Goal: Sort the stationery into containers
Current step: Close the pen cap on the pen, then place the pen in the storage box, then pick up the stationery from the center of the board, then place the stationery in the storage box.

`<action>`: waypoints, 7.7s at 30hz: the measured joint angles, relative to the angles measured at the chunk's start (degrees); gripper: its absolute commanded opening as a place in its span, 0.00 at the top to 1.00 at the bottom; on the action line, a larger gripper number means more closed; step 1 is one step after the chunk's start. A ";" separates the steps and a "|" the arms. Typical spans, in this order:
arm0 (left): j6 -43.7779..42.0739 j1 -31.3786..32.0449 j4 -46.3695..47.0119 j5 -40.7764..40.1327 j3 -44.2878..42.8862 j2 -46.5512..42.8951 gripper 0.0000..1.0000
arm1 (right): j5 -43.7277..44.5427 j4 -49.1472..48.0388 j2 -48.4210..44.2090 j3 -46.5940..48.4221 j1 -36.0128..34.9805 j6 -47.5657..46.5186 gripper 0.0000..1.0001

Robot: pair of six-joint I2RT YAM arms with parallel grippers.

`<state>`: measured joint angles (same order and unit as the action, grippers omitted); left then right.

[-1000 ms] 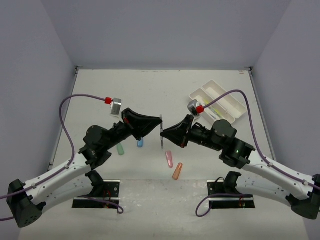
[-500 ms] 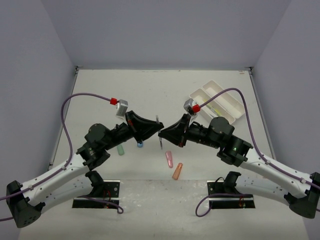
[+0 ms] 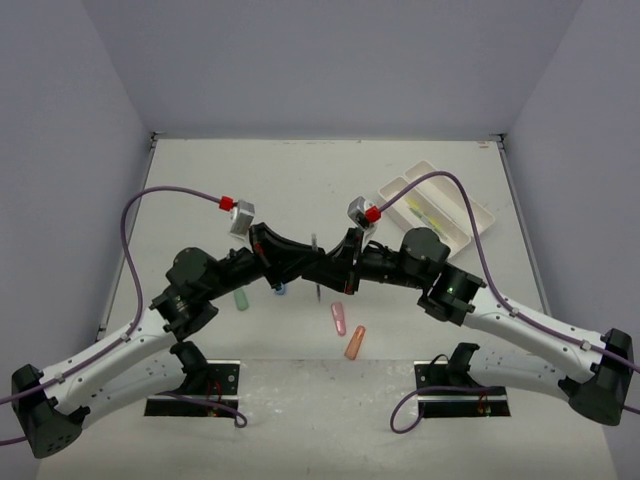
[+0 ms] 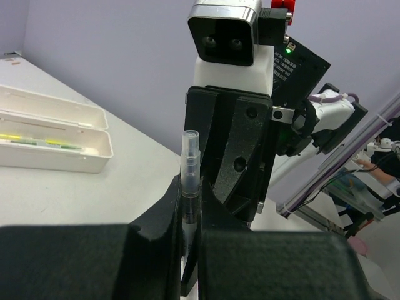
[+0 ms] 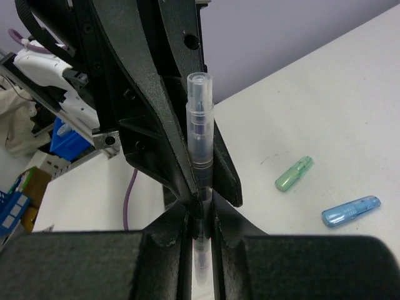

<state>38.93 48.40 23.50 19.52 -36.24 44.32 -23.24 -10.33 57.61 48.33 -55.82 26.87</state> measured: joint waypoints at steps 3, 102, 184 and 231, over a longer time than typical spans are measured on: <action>-0.67 0.02 -0.33 -0.73 -0.48 -0.21 0.38 | -0.54 0.15 0.04 0.48 -0.06 -0.10 1.00; 0.97 1.79 -55.49 -54.17 -10.61 10.54 0.00 | 29.92 19.25 35.66 15.39 42.45 -42.58 0.73; -3.58 0.73 -67.88 -54.82 -12.40 -11.67 0.00 | 50.77 30.98 43.71 32.77 33.43 -38.67 1.00; 10.06 -2.96 -70.87 -59.52 -11.89 16.37 0.03 | 42.62 31.33 12.32 17.70 31.21 -17.35 0.01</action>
<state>48.98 45.44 -47.36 -39.99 -48.12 60.70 19.38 21.00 69.93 66.03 -24.61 9.52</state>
